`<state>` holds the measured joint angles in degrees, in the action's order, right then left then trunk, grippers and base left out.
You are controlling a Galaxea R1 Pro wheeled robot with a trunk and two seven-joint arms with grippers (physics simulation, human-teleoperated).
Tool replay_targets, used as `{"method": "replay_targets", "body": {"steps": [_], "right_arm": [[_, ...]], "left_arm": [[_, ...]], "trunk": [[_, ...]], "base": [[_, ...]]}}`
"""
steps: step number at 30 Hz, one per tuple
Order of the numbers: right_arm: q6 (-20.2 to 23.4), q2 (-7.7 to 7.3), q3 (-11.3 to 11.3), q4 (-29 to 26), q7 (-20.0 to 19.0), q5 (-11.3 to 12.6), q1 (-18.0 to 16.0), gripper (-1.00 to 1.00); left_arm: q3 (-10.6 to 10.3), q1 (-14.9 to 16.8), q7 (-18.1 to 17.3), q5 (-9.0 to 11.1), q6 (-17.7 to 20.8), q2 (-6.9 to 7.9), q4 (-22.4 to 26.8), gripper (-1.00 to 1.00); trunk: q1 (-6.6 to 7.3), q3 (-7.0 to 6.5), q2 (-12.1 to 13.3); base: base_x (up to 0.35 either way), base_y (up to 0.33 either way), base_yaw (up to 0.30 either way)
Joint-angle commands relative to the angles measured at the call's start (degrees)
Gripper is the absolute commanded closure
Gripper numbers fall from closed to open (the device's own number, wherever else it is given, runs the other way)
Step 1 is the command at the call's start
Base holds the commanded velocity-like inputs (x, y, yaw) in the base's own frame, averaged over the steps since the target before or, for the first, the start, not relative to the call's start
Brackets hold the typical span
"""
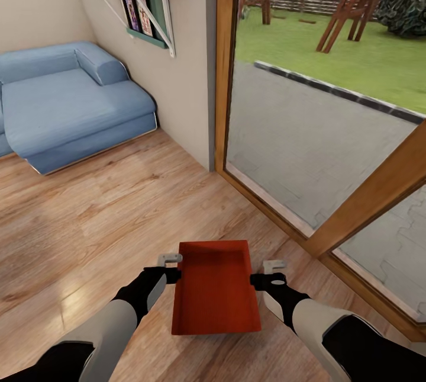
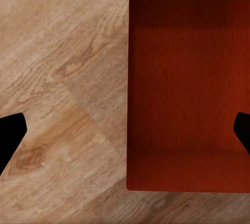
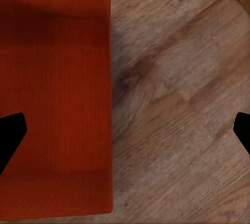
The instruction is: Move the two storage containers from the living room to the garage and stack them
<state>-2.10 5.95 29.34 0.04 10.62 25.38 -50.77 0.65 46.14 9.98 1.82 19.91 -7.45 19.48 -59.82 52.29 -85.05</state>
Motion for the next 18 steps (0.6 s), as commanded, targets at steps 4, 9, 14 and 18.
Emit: {"method": "replay_targets", "body": {"steps": [4, 9, 14, 18], "right_arm": [[-0.1, 0.02, 0.5, 0.0, -2.7, 0.6, 0.0, -1.00], [-0.1, -0.01, 0.5, 0.0, -4.5, 0.6, 0.0, -1.00], [-0.1, -0.06, 0.5, 0.0, -4.6, 0.7, 0.0, -1.00], [-0.1, -0.06, 0.5, 0.0, -4.6, 0.7, 0.0, -1.00]], "left_arm": [[0.1, 0.0, 0.3, 0.2, 0.3, -0.05, -0.1, -1.00], [0.0, 0.0, 1.8, 0.2, 0.4, -0.11, -0.3, -1.00], [0.0, 0.0, 2.8, 0.3, 0.4, -0.11, -0.5, -1.00], [-0.1, 0.0, 2.8, 0.1, 0.3, -0.18, -0.5, -1.00]], "trunk": [[0.00, 0.04, 0.0], [0.00, 0.04, 0.0], [0.00, 0.04, 0.0], [0.00, 0.04, 0.0]], "base": [[0.000, 0.000, 0.000], [0.000, 0.000, 0.000], [0.000, 0.000, 0.000], [0.000, 0.000, 0.000]]}}
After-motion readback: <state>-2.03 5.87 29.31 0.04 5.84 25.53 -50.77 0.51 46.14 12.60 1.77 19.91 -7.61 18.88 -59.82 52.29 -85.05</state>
